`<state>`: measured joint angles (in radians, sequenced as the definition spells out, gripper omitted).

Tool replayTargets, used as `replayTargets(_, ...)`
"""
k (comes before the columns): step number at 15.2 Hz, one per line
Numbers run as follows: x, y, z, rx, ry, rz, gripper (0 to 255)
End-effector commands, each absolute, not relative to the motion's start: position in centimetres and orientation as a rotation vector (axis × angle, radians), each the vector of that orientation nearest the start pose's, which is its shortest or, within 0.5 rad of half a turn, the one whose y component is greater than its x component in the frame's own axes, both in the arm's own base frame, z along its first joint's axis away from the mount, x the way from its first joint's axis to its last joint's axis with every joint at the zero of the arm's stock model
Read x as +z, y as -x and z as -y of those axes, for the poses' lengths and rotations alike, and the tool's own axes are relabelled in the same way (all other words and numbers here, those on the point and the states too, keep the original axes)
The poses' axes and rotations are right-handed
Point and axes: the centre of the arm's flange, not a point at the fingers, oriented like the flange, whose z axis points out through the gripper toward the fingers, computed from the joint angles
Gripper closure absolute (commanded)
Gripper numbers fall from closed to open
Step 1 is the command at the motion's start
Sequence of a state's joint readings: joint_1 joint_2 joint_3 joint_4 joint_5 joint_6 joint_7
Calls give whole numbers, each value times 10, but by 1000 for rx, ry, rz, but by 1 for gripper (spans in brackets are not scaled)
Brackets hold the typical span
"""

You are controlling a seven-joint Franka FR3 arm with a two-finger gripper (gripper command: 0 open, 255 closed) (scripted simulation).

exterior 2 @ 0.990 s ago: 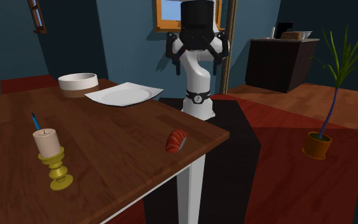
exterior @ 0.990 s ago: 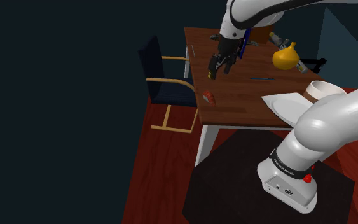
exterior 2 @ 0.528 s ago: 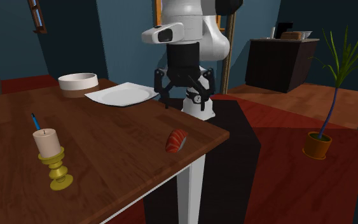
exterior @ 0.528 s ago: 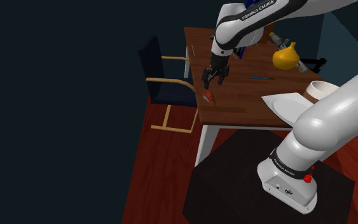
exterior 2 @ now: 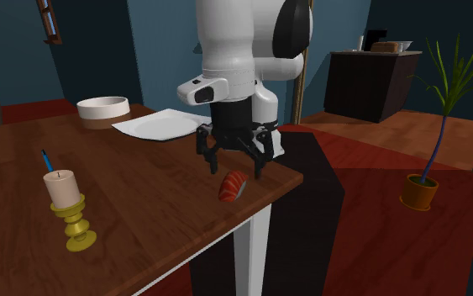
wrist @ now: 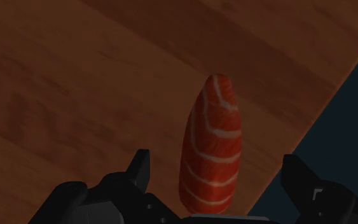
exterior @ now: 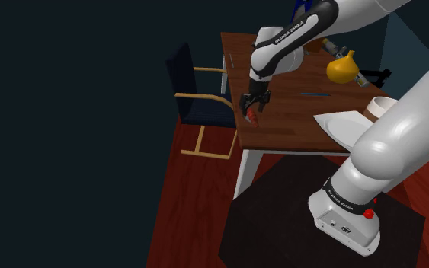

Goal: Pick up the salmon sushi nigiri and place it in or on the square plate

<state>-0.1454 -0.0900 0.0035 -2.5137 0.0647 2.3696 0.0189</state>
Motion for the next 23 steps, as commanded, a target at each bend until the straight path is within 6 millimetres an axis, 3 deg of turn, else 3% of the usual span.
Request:
replayTargets(1,298,-446,62,78,3077,-322,0)
replayTargets(3,290,-445,62,79,3077,-323,0)
replayTargets(10,290,-445,62,79,3077,-322,0)
replayTargets(11,290,-445,62,79,3077,-322,255)
replayTargets(20,290,-445,62,78,3077,-322,255)
replayTargets(23,306,-445,62,78,3077,-322,255)
